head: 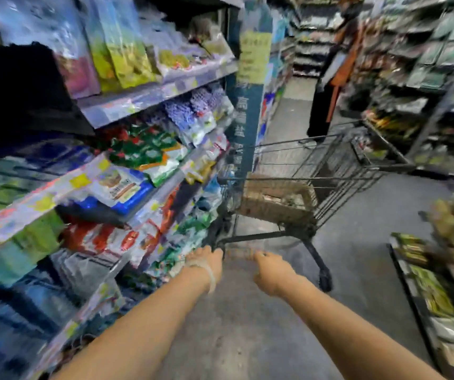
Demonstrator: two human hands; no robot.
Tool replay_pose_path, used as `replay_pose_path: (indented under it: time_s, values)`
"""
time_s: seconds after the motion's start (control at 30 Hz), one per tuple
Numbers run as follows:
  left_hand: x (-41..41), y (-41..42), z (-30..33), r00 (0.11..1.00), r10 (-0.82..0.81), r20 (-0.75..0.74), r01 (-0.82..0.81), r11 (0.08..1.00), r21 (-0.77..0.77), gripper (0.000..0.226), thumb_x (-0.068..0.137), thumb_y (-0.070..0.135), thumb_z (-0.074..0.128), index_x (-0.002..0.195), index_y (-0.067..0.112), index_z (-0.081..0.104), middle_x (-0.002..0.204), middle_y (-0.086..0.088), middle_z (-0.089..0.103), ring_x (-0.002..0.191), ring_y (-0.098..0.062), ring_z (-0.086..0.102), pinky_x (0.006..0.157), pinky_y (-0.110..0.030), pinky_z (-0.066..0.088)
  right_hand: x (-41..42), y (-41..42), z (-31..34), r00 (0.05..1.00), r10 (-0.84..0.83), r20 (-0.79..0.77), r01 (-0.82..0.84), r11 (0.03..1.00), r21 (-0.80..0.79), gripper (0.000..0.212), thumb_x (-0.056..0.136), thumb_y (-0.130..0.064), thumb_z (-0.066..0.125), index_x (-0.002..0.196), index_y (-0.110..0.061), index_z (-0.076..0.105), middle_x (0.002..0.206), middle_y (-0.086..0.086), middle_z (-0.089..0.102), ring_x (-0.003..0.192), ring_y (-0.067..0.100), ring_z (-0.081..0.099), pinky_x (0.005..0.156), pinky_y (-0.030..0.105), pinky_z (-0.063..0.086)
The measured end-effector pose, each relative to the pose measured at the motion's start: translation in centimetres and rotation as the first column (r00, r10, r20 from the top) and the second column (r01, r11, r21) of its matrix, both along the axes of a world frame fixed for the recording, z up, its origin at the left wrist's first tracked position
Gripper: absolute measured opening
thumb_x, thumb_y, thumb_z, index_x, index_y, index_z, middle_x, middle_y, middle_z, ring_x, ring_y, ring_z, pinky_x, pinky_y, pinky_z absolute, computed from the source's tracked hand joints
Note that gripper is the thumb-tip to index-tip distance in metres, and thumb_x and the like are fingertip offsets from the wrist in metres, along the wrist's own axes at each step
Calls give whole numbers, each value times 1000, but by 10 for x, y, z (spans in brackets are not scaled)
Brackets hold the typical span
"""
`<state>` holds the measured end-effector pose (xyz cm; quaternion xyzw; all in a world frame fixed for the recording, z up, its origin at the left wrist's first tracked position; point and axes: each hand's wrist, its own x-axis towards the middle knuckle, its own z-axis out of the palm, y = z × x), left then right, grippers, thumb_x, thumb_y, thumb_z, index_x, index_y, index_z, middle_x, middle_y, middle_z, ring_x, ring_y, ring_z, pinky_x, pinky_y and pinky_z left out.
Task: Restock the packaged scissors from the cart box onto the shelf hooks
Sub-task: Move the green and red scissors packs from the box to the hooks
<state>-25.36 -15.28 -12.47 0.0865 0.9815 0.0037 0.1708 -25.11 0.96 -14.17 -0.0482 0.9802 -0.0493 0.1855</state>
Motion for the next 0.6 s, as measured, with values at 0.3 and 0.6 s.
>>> replay_pose_path:
  time_s: [0.3, 0.6]
  values:
    - [-183, 72, 0, 986, -144, 87, 145, 989, 1, 53, 87, 26, 57, 135, 15, 36, 138, -12, 37, 130, -32, 36, 107, -44, 35, -160, 52, -10, 983, -180, -31, 179, 983, -30, 42, 89, -27, 50, 127, -12, 42, 129, 14, 48, 118, 34, 46, 93, 44, 45]
    - [-400, 113, 24, 985, -160, 63, 159, 987, 20, 55, 91, 27, 53, 139, 14, 32, 141, -13, 35, 132, -35, 34, 107, -47, 36, -366, 91, 23, 953, -295, -75, 284, 950, -128, 46, 89, -32, 53, 130, -13, 44, 131, 13, 48, 118, 32, 48, 99, 44, 45]
